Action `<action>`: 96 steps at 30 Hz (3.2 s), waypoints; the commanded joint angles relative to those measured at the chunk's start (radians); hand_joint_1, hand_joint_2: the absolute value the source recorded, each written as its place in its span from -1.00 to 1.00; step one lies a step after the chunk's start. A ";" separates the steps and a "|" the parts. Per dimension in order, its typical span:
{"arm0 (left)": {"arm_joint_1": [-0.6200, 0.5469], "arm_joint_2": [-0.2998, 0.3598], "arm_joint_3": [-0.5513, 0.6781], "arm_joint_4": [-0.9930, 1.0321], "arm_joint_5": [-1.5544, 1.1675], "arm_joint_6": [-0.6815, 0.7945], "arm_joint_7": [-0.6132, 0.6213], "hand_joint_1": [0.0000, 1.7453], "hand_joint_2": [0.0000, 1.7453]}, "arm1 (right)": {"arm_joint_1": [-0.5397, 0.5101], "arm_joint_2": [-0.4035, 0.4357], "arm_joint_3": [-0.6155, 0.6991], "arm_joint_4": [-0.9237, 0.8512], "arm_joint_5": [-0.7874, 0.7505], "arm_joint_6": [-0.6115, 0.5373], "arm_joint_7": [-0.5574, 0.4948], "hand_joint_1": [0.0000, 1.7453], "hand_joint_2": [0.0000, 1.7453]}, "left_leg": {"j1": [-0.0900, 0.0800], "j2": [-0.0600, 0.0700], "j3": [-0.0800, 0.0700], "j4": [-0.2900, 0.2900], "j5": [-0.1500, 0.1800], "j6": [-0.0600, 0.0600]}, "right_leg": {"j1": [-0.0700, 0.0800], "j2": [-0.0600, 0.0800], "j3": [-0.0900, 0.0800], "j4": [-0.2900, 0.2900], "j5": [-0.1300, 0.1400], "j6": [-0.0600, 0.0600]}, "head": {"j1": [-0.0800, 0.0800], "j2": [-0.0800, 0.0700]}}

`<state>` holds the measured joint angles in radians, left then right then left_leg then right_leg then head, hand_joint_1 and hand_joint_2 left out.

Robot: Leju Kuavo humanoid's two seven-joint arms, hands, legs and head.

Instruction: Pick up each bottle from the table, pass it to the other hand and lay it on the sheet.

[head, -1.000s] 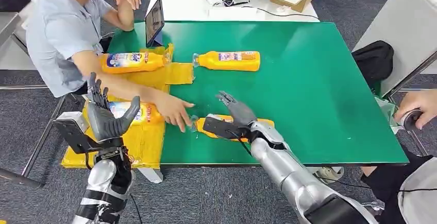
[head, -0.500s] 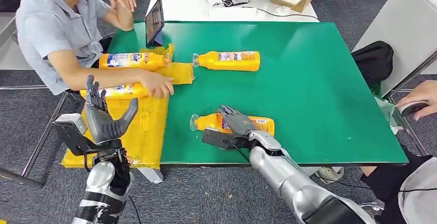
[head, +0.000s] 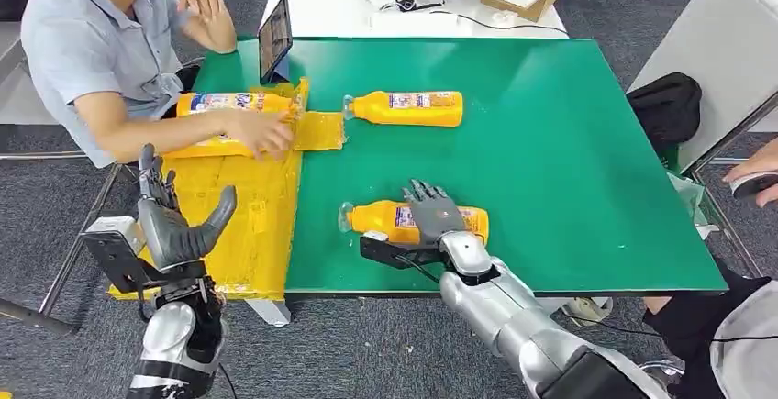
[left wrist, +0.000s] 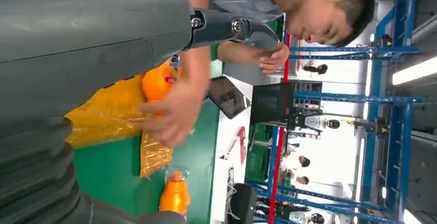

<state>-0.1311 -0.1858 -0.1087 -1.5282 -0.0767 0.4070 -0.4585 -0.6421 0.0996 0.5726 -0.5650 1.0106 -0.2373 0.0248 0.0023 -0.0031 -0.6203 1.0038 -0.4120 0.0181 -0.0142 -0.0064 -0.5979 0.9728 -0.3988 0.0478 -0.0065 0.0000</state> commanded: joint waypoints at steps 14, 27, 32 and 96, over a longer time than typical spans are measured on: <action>0.012 0.011 0.041 -0.021 -0.003 -0.006 0.008 -1.00 1.00 | 0.009 -0.122 0.014 0.034 0.001 0.119 0.020 -1.00 1.00 | 0.000 -0.002 0.004 -0.001 -0.001 -0.001 | 0.000 -0.002 0.005 -0.002 -0.001 -0.001 | 0.000 0.000; 0.010 0.011 0.049 -0.010 0.000 -0.007 0.010 -1.00 1.00 | 0.022 -0.138 -0.003 0.019 0.000 0.153 0.024 -1.00 1.00 | 0.000 -0.002 0.009 -0.001 -0.001 -0.001 | 0.000 -0.002 0.009 -0.002 -0.001 -0.002 | 0.000 0.000; 0.007 0.017 0.050 0.003 0.004 -0.007 0.009 -1.00 1.00 | 0.016 -0.133 -0.015 0.047 -0.033 0.168 -0.030 0.96 1.00 | 0.001 -0.002 0.010 -0.001 -0.001 -0.001 | 0.001 -0.002 0.011 -0.002 -0.001 -0.002 | 0.000 0.000; 0.131 -0.001 -0.229 0.055 0.180 -0.264 -0.068 -1.00 1.00 | 0.301 0.073 -0.003 -0.358 -0.548 0.016 -0.608 1.00 1.00 | 0.001 0.003 0.006 -0.002 -0.004 -0.003 | 0.001 0.004 0.004 -0.001 -0.002 -0.002 | 0.000 0.000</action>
<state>0.0651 -0.1805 -0.3323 -1.5179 0.0638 0.1358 -0.5440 -0.2658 0.1415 0.4207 -1.1686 0.4528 -0.2110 -0.5757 0.0028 -0.0021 -0.6185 1.0031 -0.4147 0.0163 -0.0140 -0.0043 -0.5973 0.9728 -0.3997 0.0473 -0.0061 0.0000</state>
